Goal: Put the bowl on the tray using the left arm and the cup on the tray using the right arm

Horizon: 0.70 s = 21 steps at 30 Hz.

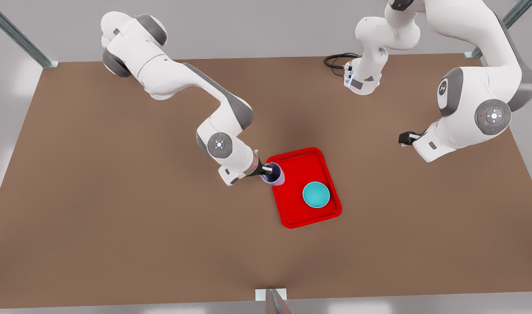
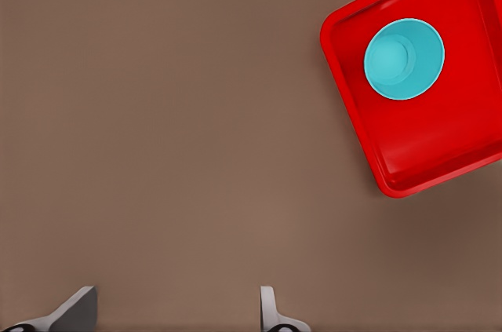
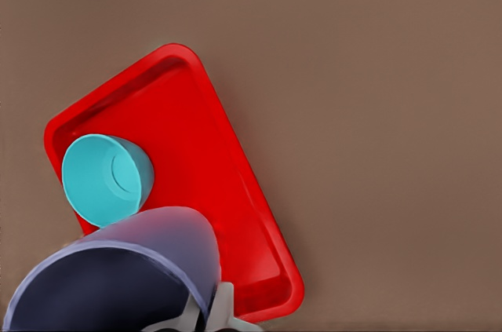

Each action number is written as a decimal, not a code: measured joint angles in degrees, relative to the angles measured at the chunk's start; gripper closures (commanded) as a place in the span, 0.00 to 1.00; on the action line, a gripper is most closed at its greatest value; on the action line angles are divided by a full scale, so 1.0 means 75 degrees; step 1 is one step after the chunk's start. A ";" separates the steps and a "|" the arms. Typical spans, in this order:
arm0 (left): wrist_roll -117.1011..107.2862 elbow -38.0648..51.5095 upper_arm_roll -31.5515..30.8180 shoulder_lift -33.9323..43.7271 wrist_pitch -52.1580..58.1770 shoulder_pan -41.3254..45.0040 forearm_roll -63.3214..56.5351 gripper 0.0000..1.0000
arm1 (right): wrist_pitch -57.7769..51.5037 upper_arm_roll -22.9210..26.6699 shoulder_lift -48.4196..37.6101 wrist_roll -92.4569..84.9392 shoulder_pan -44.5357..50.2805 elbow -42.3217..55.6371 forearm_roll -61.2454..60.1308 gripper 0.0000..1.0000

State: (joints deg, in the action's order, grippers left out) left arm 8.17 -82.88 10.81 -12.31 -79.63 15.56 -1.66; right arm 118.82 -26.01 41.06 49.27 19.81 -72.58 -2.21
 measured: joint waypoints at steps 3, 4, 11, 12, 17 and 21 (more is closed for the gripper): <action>0.0000 0.0000 0.0000 -0.0012 0.0000 0.0000 0.0000 0.00 | 0.0041 0.0035 0.0357 0.0095 0.0382 0.0231 0.0018 0.79; -0.0007 0.0000 0.0000 -0.0012 0.0000 0.0000 0.0000 0.00 | 0.0037 0.0035 0.0402 0.0086 0.0406 0.0195 0.0106 0.79; -0.0012 -0.0011 0.0000 -0.0047 0.0000 0.0001 0.0000 0.00 | 0.0158 0.0129 0.1051 0.0063 0.1015 0.0561 0.1317 0.79; -0.0012 -0.0012 0.0000 -0.0037 0.0000 0.0000 0.0000 0.00 | 0.0160 0.0129 0.1065 0.0031 0.1016 0.0530 0.1437 0.79; -0.0012 -0.0006 0.0000 -0.0047 0.0000 0.0000 0.0000 0.00 | 0.0146 0.0124 0.1241 0.0003 0.1168 0.0397 0.2097 0.76; -0.0012 0.0000 0.0000 -0.0058 -0.0001 0.0001 0.0000 0.00 | 0.0143 0.0118 0.1311 0.0022 0.1184 0.0342 0.2284 0.61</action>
State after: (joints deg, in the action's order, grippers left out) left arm 8.09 -82.88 10.81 -12.75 -79.64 15.56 -1.67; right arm 119.90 -25.13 50.89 49.43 28.69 -70.01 14.91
